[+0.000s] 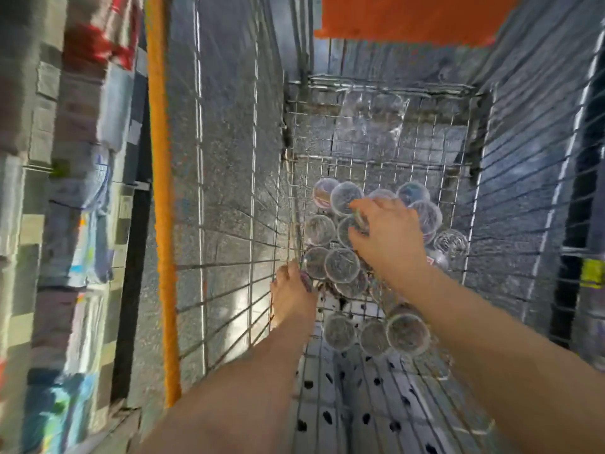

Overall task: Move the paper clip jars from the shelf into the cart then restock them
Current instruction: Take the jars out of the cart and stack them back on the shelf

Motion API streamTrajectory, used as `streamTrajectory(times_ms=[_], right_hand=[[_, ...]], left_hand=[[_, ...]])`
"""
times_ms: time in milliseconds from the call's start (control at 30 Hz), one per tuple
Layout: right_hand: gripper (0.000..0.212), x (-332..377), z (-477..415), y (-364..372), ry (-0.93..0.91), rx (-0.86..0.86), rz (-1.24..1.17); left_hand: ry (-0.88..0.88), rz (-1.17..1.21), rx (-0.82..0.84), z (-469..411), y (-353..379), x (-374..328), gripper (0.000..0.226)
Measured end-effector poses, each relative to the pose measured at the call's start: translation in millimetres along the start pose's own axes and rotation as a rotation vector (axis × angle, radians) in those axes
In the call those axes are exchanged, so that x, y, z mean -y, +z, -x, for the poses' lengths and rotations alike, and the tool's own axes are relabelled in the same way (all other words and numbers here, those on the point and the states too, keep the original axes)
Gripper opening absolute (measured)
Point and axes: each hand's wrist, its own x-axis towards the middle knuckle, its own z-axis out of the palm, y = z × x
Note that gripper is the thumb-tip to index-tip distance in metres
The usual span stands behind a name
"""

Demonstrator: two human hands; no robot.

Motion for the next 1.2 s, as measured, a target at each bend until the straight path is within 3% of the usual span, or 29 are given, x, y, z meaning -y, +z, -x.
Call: streamTrajectory(times_ms=[200,367,433,567,767,933,1067,1200], right_hand=[[0.041,7,-34,1,-0.068,0.017,0.134],[0.045,18,-53,-8,-0.073,0.086,0.162],[0.047,19,-59,-13,-0.075,0.117,0.161],[0.055,21,-77,-16,-0.101,0.156,0.203],[0.079,28,-111,7,-0.092,0.368,0.35],[0.086,34,-129,31,-0.005,0.514,0.406],[0.106,43,-138,44,0.097,0.617,0.461],[0.097,45,-140,45,0.065,0.619,0.419]], left_hand=[[-0.035,0.176,-0.16,5,-1,-4,0.047],[-0.157,0.325,-0.251,13,-19,-27,0.06],[-0.126,0.399,-0.275,16,-23,-36,0.056],[-0.056,0.459,-0.29,10,-32,-58,0.05],[-0.052,0.511,-0.347,-11,-40,-76,0.05],[-0.083,0.601,-0.31,-14,-34,-75,0.051],[-0.137,0.649,-0.306,-16,-32,-68,0.047],[-0.101,0.655,-0.316,-15,-36,-65,0.046]])
